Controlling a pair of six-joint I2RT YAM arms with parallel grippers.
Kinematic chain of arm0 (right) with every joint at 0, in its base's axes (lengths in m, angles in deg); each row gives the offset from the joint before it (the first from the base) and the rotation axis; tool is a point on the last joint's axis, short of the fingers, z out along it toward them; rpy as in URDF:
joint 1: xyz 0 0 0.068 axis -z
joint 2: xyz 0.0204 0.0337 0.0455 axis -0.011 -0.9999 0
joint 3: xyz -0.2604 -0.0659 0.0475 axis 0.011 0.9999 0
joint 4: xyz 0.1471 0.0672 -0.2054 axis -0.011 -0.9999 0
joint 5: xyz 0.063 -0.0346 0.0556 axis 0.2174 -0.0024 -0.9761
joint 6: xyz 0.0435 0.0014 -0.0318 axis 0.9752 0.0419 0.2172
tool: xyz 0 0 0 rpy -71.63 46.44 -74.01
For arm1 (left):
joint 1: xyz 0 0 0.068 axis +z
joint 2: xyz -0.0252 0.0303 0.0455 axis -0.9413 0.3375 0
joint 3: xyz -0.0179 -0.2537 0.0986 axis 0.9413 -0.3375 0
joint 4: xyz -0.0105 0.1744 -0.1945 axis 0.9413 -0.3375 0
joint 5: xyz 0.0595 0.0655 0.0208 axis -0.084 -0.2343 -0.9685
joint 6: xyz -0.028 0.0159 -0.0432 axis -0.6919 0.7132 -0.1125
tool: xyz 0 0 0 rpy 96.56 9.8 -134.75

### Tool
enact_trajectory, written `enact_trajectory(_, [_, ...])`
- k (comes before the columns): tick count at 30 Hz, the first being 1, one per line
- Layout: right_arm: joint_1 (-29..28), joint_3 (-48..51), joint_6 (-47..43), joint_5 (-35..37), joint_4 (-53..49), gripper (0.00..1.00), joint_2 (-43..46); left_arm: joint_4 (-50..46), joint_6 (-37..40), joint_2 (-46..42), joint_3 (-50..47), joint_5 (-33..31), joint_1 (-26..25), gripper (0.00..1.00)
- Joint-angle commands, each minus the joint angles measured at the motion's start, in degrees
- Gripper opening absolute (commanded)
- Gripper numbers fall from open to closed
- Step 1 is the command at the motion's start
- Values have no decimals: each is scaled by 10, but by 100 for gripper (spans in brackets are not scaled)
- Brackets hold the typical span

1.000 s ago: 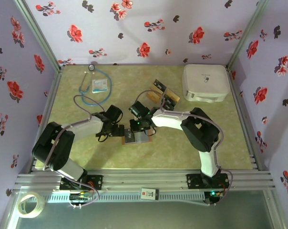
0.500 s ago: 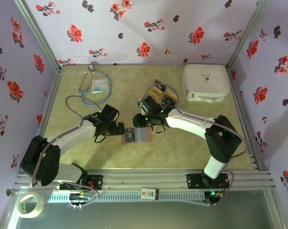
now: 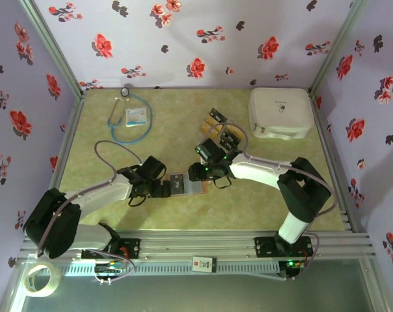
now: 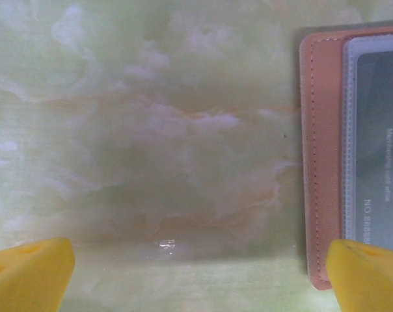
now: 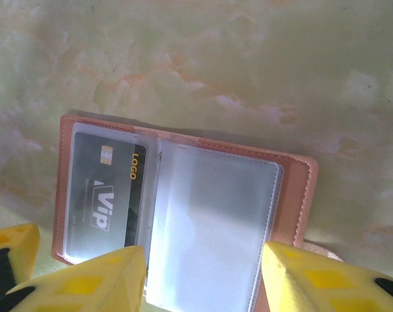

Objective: Put the credit cards into the card holder
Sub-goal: Flip over the card slot in the card holder.

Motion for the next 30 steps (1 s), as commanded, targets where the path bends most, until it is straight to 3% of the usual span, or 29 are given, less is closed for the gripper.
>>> enact_trajectory(1, [4, 4, 8, -4, 12, 50, -14, 5, -11, 14, -2, -20, -6, 100])
enact_trajectory(30, [10, 5, 16, -36, 33, 52, -64, 7, 1, 54, 2, -50, -15, 100])
